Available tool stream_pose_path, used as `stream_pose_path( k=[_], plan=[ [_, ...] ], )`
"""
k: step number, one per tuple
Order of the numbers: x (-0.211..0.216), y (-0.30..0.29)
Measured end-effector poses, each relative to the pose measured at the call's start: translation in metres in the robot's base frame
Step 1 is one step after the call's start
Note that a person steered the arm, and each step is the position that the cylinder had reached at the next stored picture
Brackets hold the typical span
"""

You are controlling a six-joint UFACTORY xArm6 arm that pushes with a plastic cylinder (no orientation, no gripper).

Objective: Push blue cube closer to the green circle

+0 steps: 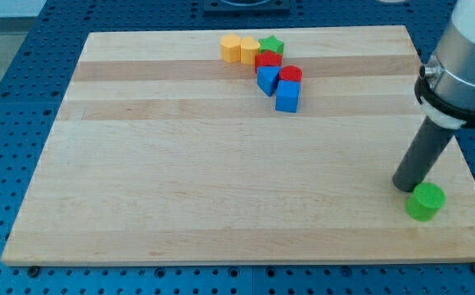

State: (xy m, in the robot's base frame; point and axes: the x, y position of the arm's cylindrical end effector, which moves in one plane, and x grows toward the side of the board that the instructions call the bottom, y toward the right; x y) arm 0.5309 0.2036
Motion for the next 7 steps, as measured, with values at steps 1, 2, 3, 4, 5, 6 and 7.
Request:
stream_pose_path(
  k=[1, 2, 3, 4, 5, 6, 7],
  plan=[
    [0.0, 0.0],
    [0.0, -0.004],
    [-0.014, -0.046],
    [-0.039, -0.105],
    [-0.042, -0.169],
    [-0.057, -0.219],
    [-0.1, -0.253]
  ],
)
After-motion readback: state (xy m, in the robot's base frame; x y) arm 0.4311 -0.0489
